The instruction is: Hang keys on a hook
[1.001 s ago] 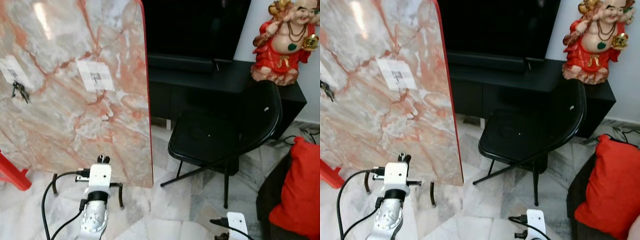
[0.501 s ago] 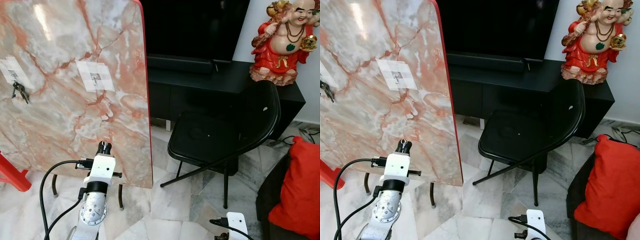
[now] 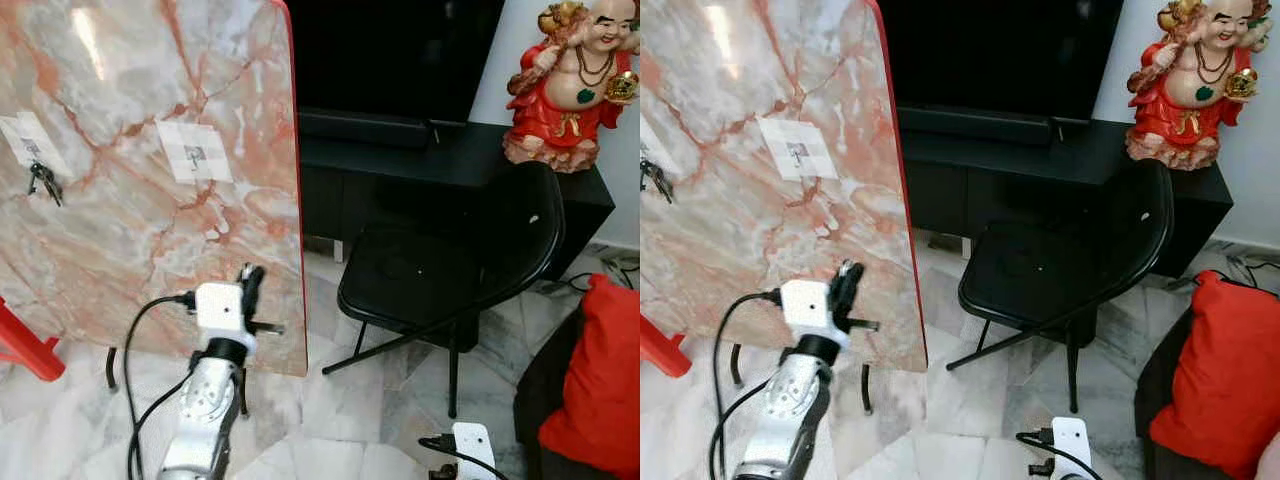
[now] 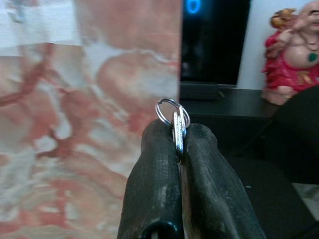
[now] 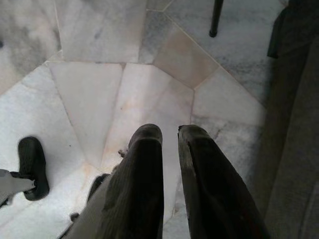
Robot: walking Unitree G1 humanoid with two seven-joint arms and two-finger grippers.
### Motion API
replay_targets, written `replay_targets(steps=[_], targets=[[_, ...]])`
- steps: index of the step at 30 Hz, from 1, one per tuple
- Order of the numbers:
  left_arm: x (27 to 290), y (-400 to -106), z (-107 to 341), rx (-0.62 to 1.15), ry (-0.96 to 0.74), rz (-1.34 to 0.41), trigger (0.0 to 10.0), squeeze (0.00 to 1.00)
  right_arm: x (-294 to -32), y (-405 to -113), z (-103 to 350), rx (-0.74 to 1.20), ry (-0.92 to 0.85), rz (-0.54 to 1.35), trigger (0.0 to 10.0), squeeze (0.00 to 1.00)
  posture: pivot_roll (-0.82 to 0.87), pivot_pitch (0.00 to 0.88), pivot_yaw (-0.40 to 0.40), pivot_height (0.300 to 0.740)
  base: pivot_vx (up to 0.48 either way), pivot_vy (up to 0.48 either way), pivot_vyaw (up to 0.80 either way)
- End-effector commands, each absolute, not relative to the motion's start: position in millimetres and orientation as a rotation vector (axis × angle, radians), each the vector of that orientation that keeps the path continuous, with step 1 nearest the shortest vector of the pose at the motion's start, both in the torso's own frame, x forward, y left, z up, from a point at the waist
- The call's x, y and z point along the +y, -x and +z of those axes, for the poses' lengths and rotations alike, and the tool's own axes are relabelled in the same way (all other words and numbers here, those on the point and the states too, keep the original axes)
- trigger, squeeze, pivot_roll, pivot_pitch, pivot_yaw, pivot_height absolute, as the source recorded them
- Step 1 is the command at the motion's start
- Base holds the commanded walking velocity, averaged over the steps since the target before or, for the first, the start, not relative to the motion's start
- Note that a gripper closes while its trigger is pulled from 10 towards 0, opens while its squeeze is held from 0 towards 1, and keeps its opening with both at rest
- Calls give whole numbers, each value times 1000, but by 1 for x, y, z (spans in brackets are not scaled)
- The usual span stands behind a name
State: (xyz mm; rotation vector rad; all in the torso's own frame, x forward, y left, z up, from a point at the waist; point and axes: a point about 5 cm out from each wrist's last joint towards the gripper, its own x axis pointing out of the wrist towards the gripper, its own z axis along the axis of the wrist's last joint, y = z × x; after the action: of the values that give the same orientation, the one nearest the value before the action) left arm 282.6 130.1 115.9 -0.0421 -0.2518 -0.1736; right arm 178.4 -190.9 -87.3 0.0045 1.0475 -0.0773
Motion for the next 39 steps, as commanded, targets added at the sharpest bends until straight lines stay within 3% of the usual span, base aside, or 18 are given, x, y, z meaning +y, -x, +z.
replay_targets(steps=[1, 16, 23, 39], targets=[[137, -283, 122, -254, 150, -131, 10000, 0, -191, -181, -86, 1033, 5, -68, 10000, 0, -8, 0, -27, 740, 0, 0, 644], [150, -285, 129, -249, 163, -83, 10000, 0, -190, -182, -86, 1024, -9, -66, 10000, 0, -2, 0, -31, 740, 0, 0, 165], [151, -287, 131, -246, 167, -72, 10000, 0, -190, -182, -86, 1023, -11, -59, 10000, 0, -6, 0, -30, 740, 0, 0, 742], [147, -291, 136, -253, 181, -84, 10000, 0, -189, -181, -86, 1022, -37, -70, 10000, 0, -9, 0, -29, 740, 0, 0, 0]])
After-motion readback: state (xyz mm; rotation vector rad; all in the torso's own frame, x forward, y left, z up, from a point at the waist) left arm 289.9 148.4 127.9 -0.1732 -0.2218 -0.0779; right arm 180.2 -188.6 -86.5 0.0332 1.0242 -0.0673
